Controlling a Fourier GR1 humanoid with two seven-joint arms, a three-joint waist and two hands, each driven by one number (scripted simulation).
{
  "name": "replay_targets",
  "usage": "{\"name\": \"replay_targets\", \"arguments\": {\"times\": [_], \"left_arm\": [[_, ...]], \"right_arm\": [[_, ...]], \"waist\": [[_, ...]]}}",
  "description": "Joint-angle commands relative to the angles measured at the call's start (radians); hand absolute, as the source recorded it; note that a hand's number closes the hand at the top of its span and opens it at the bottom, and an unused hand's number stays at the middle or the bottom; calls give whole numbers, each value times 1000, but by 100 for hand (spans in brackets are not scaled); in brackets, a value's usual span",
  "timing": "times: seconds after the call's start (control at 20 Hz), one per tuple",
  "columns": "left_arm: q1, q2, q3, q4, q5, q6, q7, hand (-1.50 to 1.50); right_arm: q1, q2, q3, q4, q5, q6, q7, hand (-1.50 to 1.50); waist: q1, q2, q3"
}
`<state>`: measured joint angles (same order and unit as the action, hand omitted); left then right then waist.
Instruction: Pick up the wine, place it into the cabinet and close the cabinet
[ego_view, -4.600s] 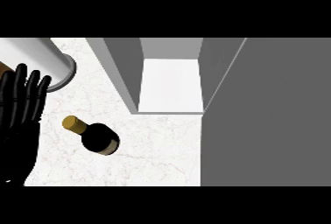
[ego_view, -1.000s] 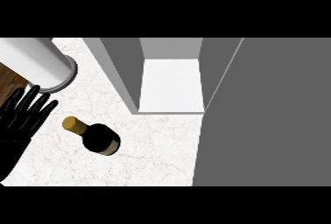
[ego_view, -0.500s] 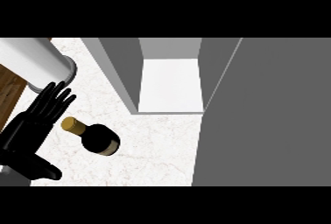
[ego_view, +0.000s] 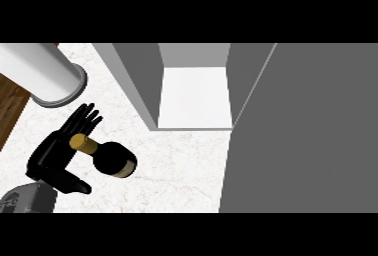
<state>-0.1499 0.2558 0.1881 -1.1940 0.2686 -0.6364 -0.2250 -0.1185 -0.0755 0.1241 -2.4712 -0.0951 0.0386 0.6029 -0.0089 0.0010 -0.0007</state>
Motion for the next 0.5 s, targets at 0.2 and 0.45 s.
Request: {"name": "replay_targets", "arguments": {"times": [0.2,0.45], "left_arm": [[-65,51,-2,347,-166,-91,-304,-150],[-149,28,-35,525,-249,-36,-422,-150]], "right_arm": [[-15,-6,-53,-19,-87,14,13,-150],[-21,21,26,-98,-17,-19,74,-150]], "waist": [[1,1,0],[-6,1,-1]]}}
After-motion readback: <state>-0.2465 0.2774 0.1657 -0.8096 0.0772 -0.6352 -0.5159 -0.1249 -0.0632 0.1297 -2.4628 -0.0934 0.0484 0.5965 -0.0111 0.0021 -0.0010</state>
